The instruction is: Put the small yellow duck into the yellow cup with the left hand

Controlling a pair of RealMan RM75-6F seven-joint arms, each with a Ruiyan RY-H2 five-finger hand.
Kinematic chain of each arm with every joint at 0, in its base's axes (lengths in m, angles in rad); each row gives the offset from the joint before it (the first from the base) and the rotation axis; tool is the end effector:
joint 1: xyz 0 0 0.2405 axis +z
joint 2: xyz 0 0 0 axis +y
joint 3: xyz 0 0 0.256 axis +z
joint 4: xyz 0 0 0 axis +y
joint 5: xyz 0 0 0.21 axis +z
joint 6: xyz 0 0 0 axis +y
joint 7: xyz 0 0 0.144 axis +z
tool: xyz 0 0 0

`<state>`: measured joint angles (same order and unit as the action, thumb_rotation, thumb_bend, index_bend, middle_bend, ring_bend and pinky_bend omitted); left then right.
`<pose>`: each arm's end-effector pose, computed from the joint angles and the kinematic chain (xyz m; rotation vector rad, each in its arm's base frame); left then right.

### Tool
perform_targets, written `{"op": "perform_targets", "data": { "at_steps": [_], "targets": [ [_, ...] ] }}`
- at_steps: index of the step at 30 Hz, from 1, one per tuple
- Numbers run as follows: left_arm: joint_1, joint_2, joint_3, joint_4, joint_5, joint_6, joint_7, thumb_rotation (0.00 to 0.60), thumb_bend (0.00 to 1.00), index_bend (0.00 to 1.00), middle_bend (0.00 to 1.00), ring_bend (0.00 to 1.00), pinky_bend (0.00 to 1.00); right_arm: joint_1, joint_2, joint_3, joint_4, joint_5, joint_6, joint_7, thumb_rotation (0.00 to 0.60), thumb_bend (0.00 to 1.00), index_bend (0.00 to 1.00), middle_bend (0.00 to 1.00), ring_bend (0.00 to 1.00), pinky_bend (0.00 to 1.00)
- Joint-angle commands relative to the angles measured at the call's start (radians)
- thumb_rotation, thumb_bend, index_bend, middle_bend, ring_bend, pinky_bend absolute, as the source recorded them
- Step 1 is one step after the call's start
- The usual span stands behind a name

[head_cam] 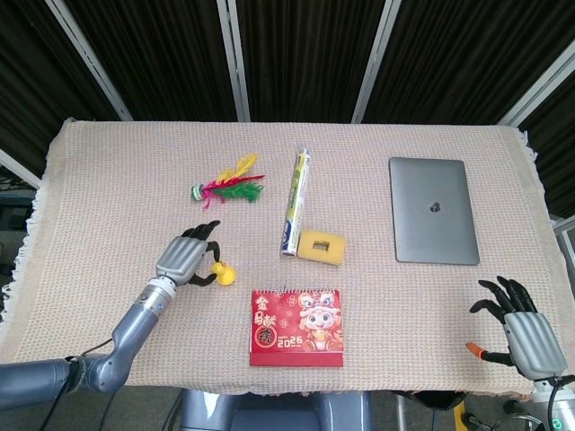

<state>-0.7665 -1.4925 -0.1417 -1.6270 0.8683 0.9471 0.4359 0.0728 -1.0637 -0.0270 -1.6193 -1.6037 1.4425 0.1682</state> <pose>-0.1516 0.3270 -0.0163 -1.8539 -1.1373 -0.8003 -0.3117 -0.1596 0.1546 1.4814 -1.0618 0.9506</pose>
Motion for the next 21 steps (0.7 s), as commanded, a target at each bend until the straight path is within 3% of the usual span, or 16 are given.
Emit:
{"op": "perform_targets", "data": {
  "at_steps": [1,21],
  "targets": [
    [-0.002,-0.006,0.002,0.003,-0.007,0.001,0.002,0.6,0.34,0.54,0.0,0.06,0.15,0.0,0.0,0.0,0.0,0.0,0.0,0.0,0.6,0.0,0.42,0.13,0.0,0.0],
    [-0.018,-0.045,0.028,0.015,-0.021,0.003,0.032,0.6,0.35,0.54,0.0,0.06,0.15,0.002,0.003,-0.001,0.001,-0.002,-0.002,0.02,0.6,0.0,0.42,0.13,0.0,0.0]
  ]
}}
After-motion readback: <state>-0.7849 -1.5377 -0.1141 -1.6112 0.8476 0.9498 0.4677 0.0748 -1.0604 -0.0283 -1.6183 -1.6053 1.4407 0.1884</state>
